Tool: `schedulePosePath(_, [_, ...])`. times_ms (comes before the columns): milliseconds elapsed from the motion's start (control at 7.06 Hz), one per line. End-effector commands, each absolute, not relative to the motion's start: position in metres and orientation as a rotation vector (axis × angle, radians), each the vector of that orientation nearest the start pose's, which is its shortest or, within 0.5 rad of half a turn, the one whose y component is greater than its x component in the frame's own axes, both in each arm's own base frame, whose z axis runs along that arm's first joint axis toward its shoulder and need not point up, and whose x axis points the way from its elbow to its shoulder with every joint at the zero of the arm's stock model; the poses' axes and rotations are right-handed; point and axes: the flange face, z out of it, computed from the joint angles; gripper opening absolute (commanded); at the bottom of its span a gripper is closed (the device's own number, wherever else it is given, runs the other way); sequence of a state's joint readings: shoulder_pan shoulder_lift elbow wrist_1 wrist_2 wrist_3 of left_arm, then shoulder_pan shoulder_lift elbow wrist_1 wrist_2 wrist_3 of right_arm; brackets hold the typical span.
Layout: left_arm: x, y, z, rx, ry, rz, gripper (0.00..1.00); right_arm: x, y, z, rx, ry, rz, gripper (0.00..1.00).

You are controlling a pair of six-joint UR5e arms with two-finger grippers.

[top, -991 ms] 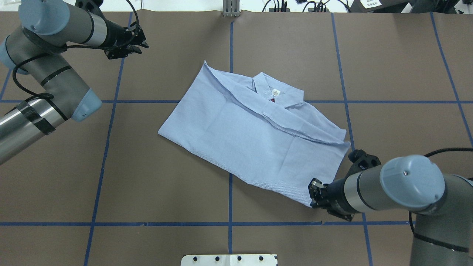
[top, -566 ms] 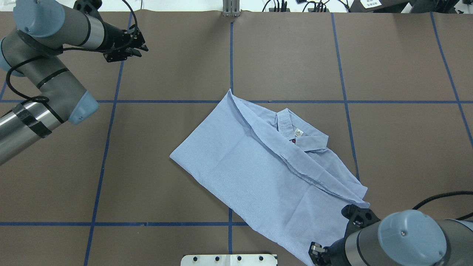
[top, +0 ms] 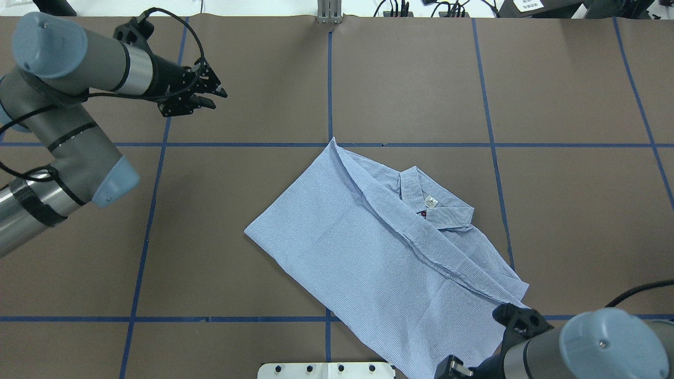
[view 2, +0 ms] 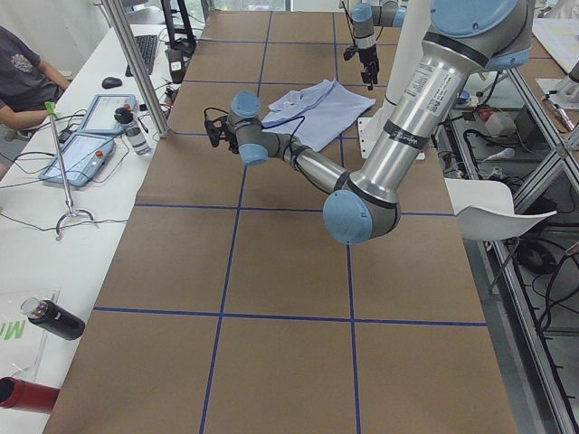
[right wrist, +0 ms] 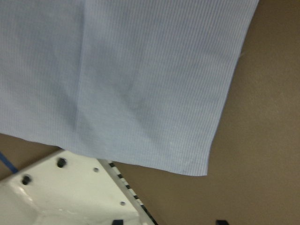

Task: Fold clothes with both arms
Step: 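Grasp the shirt corner with the right gripper and drag it toward the robot, then release the shirt and raise the right gripper while the left gripper reaches the shirt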

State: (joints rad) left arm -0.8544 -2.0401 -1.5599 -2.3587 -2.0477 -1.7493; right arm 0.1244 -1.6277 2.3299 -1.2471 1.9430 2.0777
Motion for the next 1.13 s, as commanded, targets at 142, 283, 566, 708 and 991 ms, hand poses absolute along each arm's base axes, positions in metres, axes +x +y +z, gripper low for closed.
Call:
schedulePosePath(142, [0.416, -0.459, 0.314, -0.108, 1.309, -0.61, 0.53, -0.344, -0.294, 0.262, -0.366, -1.118, 0.532, 1.0])
schedulePosePath(283, [0.435, -0.443, 0.315, -0.144, 1.303, -0.634, 0.54, -0.339, -0.334, 0.266, -0.304, -1.126, 0.571, 1.0])
schedulePosePath(566, [0.448, -0.425, 0.338, -0.224, 1.259, -0.695, 0.59, -0.332, -0.382, 0.281, -0.179, -1.114, 0.54, 1.0])
schedulePosePath(708, [0.45, -0.423, 0.337, -0.23, 1.26, -0.73, 0.59, -0.333, -0.399, 0.289, -0.129, -1.1, 0.513, 1.0])
schedulePosePath(991, [0.465, -0.412, 0.339, -0.275, 1.245, -0.747, 0.59, -0.346, -0.418, 0.3, -0.075, -1.066, 0.536, 1.0])
